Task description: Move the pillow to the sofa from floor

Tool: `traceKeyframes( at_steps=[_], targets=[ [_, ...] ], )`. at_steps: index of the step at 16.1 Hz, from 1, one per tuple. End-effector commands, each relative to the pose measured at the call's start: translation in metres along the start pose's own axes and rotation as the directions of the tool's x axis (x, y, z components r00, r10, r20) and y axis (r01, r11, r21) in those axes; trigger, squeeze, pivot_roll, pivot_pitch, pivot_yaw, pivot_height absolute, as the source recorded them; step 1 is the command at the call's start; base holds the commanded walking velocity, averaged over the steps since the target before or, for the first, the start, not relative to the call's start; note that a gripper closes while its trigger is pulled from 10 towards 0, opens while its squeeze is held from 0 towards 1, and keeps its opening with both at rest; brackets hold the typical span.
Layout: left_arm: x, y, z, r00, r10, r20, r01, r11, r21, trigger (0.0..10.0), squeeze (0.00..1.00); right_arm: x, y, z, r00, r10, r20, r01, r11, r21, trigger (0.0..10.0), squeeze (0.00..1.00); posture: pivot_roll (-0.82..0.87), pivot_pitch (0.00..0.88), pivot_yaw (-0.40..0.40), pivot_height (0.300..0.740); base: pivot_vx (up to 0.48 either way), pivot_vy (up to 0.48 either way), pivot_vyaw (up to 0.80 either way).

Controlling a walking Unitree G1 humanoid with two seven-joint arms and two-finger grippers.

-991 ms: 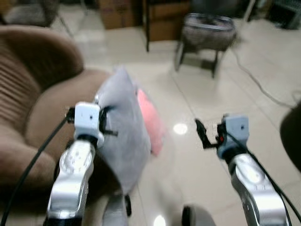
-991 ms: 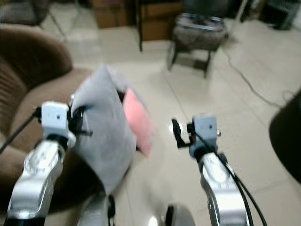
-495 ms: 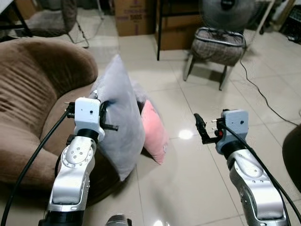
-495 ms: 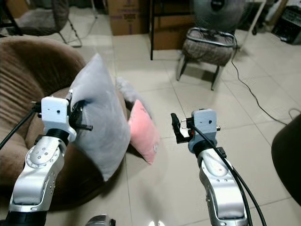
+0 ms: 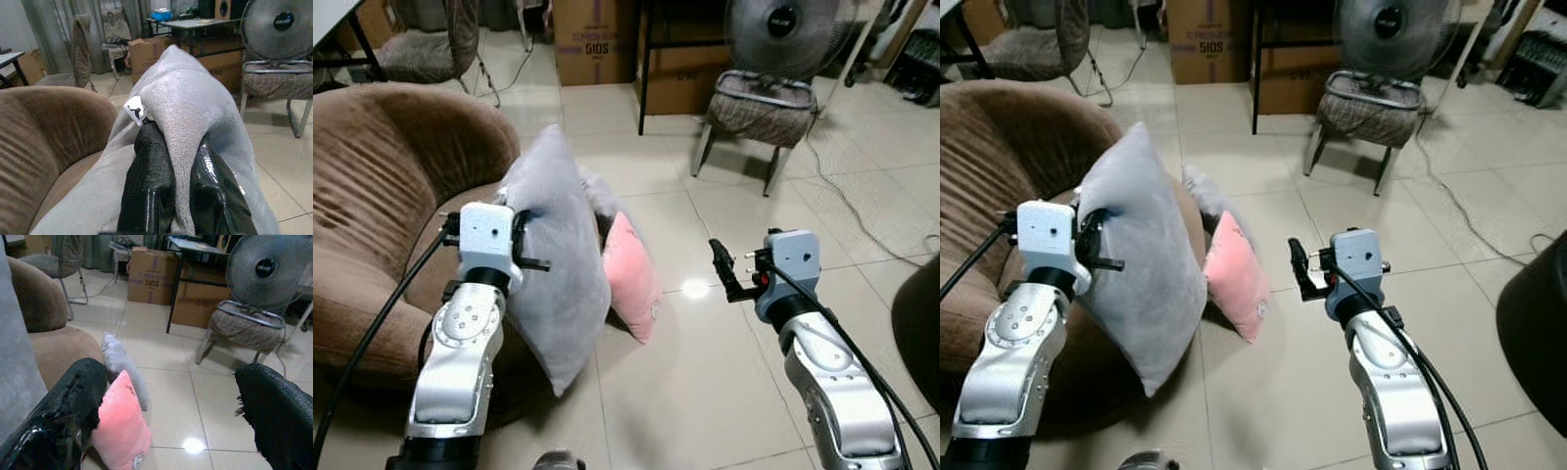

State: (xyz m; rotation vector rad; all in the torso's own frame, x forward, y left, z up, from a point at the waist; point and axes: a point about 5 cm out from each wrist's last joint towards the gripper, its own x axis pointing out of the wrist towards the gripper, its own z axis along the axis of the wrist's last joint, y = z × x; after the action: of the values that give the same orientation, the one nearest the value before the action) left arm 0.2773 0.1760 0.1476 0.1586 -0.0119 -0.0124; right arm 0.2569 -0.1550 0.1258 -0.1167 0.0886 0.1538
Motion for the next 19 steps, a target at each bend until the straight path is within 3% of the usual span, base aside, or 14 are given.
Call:
traceKeyframes(
  at_steps=[1, 5, 9, 13, 15, 19],
  targets=[
    [0.002, -0.002, 0.017, 0.996, -0.015, 0.084, 0.015, 1.000, 0.006, 10.0, 0.00, 0.002, -0.001, 0.004, 1.000, 0.012, 0.020, -0.011, 1.000, -0.028, 10.0, 0.00, 0.02, 0.000, -0.005, 0.740, 0.334, 0.000, 0.00],
    [0.000, -0.003, 0.011, 0.997, -0.036, 0.063, 0.035, 0.999, 0.018, 10.0, 0.00, 0.004, -0.006, 0.008, 0.999, -0.021, 0.046, 0.024, 0.999, -0.048, 10.0, 0.00, 0.02, 0.000, 0.004, 0.740, 0.336, 0.000, 0.80],
    [0.001, -0.003, 0.011, 0.998, -0.032, 0.063, 0.031, 0.999, 0.018, 10.0, 0.00, 0.008, -0.015, 0.011, 0.997, -0.044, 0.056, 0.047, 0.998, -0.050, 10.0, 0.00, 0.02, 0.000, -0.004, 0.740, 0.334, 0.000, 0.00],
    [-0.002, 0.000, 0.010, 0.998, -0.013, 0.062, 0.012, 1.000, 0.021, 10.0, 0.00, 0.011, 0.001, 0.008, 0.996, 0.083, 0.033, -0.080, 0.993, -0.086, 10.0, 0.00, 0.03, 0.000, -0.020, 0.740, 0.335, 0.000, 0.73],
    [-0.003, 0.001, 0.010, 0.998, -0.008, 0.060, 0.007, 1.000, 0.021, 10.0, 0.00, 0.011, 0.001, 0.006, 0.996, 0.081, 0.029, -0.078, 0.993, -0.086, 10.0, 0.00, 0.04, 0.000, -0.020, 0.740, 0.337, 0.000, 0.80],
    [-0.002, -0.001, 0.010, 0.998, -0.017, 0.057, 0.016, 1.000, 0.022, 10.0, 0.00, 0.013, -0.002, 0.002, 0.997, 0.080, 0.013, -0.079, 0.992, -0.097, 10.0, 0.00, 0.04, 0.000, -0.017, 0.740, 0.335, 0.000, 0.00]
  ],
)
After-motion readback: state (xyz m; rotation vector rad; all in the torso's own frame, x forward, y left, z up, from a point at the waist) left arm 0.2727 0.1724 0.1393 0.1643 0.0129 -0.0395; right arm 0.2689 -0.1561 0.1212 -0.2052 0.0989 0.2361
